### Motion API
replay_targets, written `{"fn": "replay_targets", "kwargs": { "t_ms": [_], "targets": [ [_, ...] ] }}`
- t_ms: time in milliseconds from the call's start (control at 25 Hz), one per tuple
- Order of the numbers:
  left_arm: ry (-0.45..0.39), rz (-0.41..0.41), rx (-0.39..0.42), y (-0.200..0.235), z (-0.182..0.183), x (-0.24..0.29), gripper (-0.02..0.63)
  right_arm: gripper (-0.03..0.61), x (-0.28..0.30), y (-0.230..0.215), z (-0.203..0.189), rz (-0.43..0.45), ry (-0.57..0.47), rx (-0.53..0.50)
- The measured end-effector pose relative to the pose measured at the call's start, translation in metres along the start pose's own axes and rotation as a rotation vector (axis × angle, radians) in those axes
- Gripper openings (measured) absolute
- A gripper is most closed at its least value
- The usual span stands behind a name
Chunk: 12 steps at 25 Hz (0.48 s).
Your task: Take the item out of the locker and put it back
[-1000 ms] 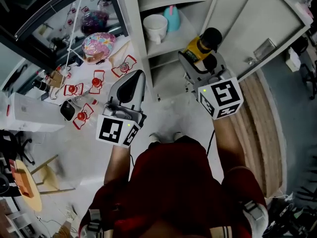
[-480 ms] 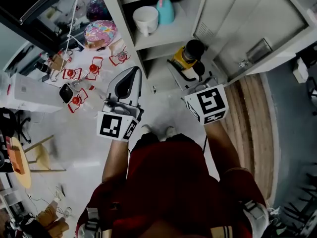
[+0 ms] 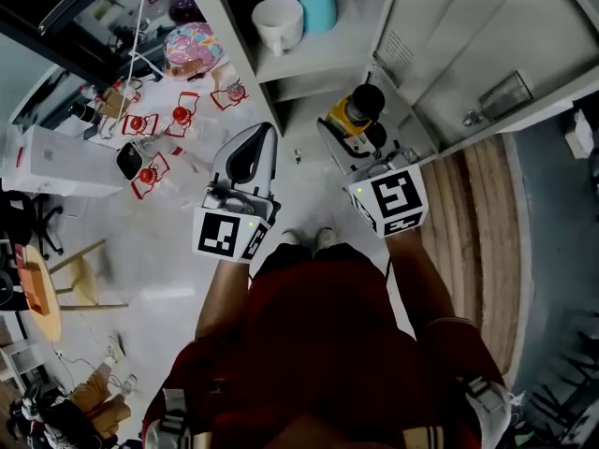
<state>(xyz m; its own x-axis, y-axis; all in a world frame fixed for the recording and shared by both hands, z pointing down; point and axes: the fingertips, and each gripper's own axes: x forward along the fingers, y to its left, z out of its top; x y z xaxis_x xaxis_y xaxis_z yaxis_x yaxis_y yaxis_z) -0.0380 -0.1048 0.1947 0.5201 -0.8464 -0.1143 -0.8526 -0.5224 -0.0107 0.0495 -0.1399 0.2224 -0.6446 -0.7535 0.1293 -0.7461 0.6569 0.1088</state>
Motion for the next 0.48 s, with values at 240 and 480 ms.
{"fn": "replay_targets", "kwargs": {
  "t_ms": [240,480],
  "targets": [
    [0.011,-0.017,-0.016,0.012,-0.015,-0.002,0.006,0.19,0.015,0.006,-0.024,-0.011,0.027,0.03],
    [0.004,-0.015,-0.035,0.026,-0.03,-0.003,0.006,0.19,0.028,0.016,-0.044,-0.009,0.033,0.025]
  ]
}}
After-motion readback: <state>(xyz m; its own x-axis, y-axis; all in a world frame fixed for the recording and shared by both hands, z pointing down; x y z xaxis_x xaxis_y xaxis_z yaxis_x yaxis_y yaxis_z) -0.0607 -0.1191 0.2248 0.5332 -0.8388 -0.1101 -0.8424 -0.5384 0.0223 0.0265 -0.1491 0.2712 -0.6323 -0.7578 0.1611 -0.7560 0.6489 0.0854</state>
